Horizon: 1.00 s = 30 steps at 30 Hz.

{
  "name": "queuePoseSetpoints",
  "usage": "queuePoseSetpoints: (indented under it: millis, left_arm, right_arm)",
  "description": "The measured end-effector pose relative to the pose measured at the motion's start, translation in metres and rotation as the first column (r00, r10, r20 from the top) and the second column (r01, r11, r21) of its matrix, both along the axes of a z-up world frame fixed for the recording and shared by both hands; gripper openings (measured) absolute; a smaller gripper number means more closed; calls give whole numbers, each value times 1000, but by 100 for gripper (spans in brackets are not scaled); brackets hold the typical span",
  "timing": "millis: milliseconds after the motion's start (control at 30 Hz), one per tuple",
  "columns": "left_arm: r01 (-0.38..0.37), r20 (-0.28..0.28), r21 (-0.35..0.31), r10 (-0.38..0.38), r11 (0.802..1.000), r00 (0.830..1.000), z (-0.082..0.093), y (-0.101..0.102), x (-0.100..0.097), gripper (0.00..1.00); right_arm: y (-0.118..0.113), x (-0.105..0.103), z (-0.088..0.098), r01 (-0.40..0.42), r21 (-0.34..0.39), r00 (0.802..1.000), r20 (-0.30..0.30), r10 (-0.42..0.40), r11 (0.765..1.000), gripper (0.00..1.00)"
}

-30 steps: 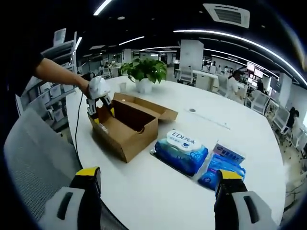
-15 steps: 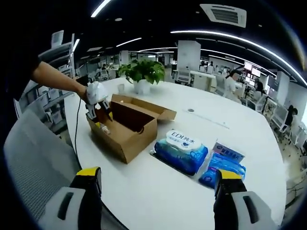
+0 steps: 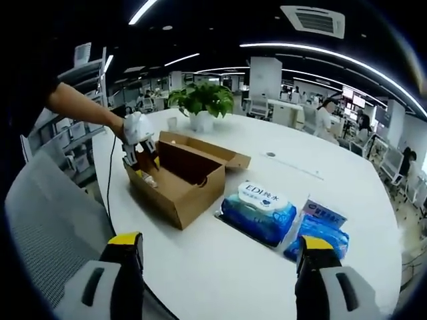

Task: Operate the shoe box by opening the lid, removing the specified soft item, and placing it in the target area until the item is outside and the box remains undamaged.

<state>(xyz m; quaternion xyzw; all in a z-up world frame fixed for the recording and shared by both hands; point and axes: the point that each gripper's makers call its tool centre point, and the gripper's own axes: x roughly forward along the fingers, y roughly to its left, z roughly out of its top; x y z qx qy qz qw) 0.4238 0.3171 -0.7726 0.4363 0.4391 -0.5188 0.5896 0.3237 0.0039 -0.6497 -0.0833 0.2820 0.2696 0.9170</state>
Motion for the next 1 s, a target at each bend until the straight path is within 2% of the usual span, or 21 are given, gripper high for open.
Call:
queuePoseSetpoints:
  millis: [200,300,633,1000]
  left_arm:
    - [5,-16,23,-5,1000,1000,-10,5,-6,32]
    - [26,-19,24,-25,999,1000,-12,6,-11,23]
    - [127,41,24,-128,992,991,-9,-1,-11,19]
    - [153,73,12,-153,988,985,1,-7,-15,17]
  right_arm:
    - [12,-1,5,-56,8,997,60,56,998,88]
    - [16,-1,8,-78,21,994,80,76,997,84]
    - [24,-2,17,-127,42,982,146,120,991,74]
    - [34,-7,16,-180,56,973,159,169,982,70]
